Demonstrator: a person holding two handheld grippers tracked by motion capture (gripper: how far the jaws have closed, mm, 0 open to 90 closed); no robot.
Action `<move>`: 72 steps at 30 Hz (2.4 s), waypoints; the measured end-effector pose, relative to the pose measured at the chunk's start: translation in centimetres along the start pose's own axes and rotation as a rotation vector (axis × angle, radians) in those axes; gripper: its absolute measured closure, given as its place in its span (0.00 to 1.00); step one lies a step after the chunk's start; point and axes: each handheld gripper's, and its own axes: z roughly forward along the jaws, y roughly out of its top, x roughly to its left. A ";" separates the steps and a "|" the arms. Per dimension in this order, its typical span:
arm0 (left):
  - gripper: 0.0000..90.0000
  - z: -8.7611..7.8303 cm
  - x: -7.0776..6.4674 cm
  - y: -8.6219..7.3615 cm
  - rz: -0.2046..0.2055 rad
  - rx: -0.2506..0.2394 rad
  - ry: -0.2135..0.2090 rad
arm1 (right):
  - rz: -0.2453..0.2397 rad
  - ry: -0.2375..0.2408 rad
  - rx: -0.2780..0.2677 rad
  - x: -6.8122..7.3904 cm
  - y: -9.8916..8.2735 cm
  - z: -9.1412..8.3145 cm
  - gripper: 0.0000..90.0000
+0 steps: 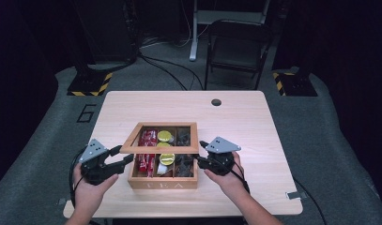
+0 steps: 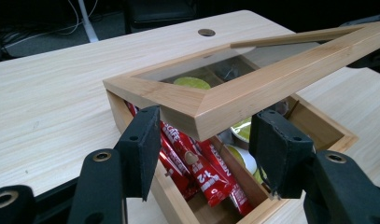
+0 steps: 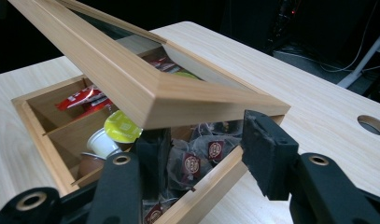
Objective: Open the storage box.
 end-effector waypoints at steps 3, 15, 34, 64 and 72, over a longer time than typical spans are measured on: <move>0.49 0.0 0.0 0.3 -0.001 -0.001 0.005 | 0.005 -0.001 0.007 -0.4 0.1 0.2 0.58; 0.49 0.1 0.3 1.2 -0.010 -0.001 0.008 | 0.030 -0.015 -0.020 -0.9 1.0 0.7 0.59; 0.49 0.2 0.6 2.2 -0.021 -0.020 0.009 | 0.048 -0.047 -0.045 -1.1 1.6 1.5 0.65; 0.53 0.1 1.6 3.0 -0.057 -0.073 0.018 | 0.109 -0.088 -0.043 -2.0 3.0 3.1 0.62; 0.53 0.1 1.6 2.2 -0.071 -0.087 0.022 | 0.133 -0.074 -0.048 -2.4 3.2 3.2 0.61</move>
